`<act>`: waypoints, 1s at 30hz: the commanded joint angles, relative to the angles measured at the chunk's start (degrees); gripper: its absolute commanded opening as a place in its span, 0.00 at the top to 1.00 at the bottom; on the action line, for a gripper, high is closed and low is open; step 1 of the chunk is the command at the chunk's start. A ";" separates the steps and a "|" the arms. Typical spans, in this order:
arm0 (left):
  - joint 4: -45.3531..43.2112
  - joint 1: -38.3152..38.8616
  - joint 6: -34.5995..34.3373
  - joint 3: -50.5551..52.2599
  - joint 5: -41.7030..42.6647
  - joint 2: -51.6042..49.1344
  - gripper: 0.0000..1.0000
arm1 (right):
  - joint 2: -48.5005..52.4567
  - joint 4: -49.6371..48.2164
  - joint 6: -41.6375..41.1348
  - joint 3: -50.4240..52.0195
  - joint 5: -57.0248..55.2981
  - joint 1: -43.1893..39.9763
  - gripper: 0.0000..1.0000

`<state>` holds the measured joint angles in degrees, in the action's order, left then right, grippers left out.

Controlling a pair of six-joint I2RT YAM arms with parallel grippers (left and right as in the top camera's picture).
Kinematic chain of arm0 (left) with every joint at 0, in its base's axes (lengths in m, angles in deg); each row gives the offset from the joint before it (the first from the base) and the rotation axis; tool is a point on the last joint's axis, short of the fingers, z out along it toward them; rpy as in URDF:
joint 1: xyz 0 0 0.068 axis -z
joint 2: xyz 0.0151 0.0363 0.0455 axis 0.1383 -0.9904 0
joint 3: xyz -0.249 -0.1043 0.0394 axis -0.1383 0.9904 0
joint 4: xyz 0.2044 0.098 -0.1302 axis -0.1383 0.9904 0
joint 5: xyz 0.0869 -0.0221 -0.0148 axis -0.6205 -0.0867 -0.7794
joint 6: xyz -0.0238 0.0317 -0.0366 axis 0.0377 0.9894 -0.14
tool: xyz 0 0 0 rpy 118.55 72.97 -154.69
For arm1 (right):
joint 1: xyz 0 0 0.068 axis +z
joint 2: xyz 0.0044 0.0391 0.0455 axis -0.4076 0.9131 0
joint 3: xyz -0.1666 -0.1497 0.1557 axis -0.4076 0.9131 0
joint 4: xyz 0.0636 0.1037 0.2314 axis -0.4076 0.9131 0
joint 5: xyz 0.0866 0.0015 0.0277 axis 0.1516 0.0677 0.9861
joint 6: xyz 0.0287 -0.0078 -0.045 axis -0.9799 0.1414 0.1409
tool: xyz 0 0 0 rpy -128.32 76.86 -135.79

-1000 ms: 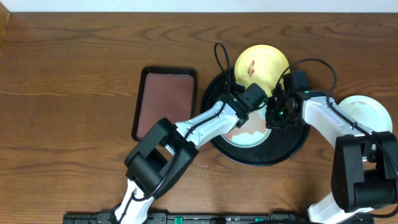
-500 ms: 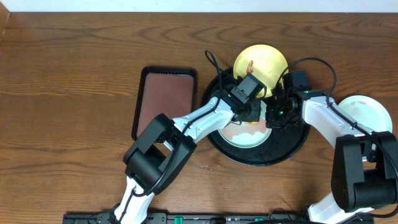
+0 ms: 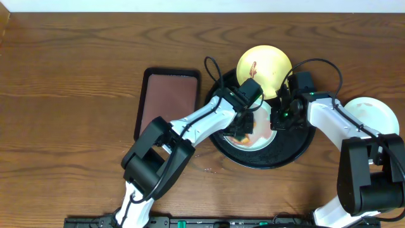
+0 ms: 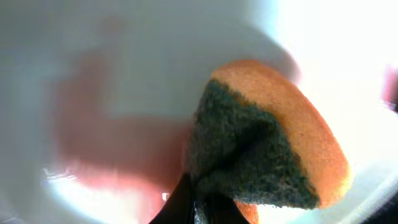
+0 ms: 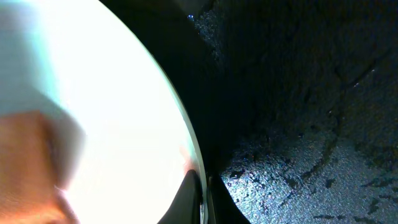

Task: Clean dirty plates on tray and stack at the side
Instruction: 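Scrub the pale green plate with the sponge while right gripper holds rim, then return the sponge to the water tray with the left gripper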

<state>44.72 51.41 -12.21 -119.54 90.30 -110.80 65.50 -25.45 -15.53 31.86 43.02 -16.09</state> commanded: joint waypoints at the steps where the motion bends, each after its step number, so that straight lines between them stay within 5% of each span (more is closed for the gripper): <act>1: 2.21 -3.15 -0.44 1.86 -23.41 -0.26 0.93 | 2.10 0.83 1.14 0.57 -3.17 0.37 0.99; 6: 0.09 -3.98 2.27 1.70 -31.98 1.27 0.93 | 2.10 0.83 1.51 0.57 -3.19 0.37 0.99; 11: -3.82 -3.87 9.18 1.57 -32.00 2.89 0.93 | 2.10 1.27 2.21 0.57 -5.46 0.37 0.99; 21: -9.60 -6.05 9.73 1.55 -31.95 15.52 0.92 | 2.10 1.68 2.19 0.57 -5.73 0.35 0.99; 30: 3.43 -12.85 9.62 1.55 -24.50 24.17 0.92 | 2.08 1.25 2.21 0.17 -3.28 0.33 0.99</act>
<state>43.82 42.21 -3.48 -118.12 60.99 -88.07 65.50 -24.90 -15.07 31.62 42.58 -15.94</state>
